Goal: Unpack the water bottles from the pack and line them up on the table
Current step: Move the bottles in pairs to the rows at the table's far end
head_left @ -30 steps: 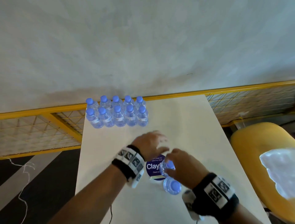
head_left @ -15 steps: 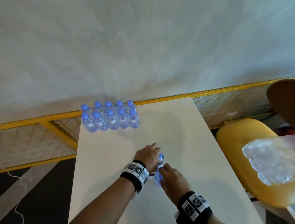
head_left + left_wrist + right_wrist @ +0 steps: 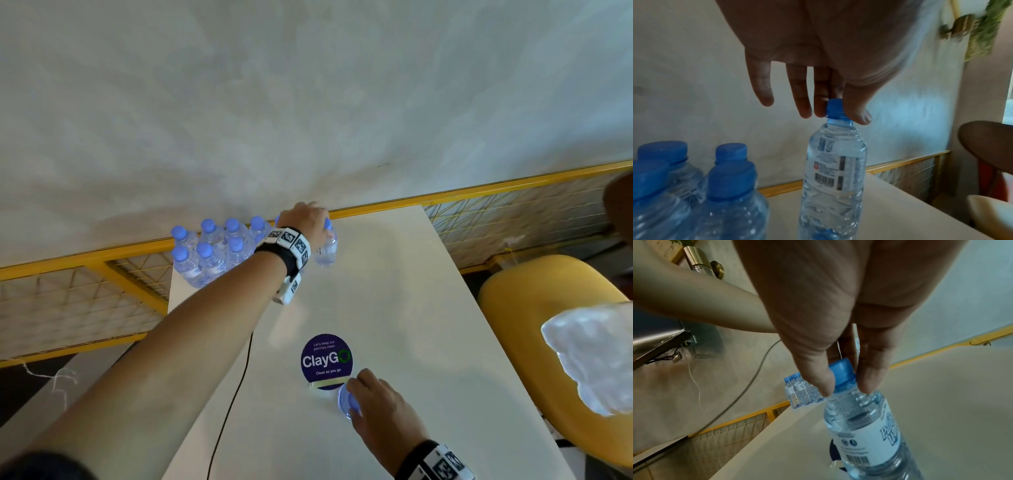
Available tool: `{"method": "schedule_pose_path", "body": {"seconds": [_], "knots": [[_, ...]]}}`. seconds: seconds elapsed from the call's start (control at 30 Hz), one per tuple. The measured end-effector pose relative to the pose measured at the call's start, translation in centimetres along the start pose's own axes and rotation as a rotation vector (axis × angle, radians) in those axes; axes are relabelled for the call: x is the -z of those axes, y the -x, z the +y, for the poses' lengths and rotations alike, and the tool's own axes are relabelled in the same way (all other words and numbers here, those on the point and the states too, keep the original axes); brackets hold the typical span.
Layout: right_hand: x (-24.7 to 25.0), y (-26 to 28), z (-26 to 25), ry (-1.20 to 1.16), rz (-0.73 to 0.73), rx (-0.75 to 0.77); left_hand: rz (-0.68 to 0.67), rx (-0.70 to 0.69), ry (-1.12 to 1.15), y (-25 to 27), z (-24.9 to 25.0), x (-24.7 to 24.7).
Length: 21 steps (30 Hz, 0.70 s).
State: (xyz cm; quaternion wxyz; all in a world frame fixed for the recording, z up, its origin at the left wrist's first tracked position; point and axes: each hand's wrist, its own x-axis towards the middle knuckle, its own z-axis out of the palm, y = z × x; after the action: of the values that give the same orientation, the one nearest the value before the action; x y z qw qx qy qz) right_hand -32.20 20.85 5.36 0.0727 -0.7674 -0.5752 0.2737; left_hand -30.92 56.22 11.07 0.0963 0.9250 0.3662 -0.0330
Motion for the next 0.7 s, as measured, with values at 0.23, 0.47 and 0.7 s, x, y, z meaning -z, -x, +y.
{"method": "schedule_pose_path", "body": {"seconds": [0.23, 0.47, 0.7], "knots": [[2.2, -0.9, -0.5, -0.104, -0.012, 0.015, -0.087, 0.062, -0.066, -5.9, -3.5, -3.3], [7.2, -6.1, -1.9, -0.106, 0.067, 0.105, -0.128, 0.056, 0.007, -8.1, -5.3, -5.0], [10.6, -15.7, -1.5, -0.044, 0.15, 0.105, -0.017, 0.093, 0.071, -3.0, -6.3, -3.1]]}}
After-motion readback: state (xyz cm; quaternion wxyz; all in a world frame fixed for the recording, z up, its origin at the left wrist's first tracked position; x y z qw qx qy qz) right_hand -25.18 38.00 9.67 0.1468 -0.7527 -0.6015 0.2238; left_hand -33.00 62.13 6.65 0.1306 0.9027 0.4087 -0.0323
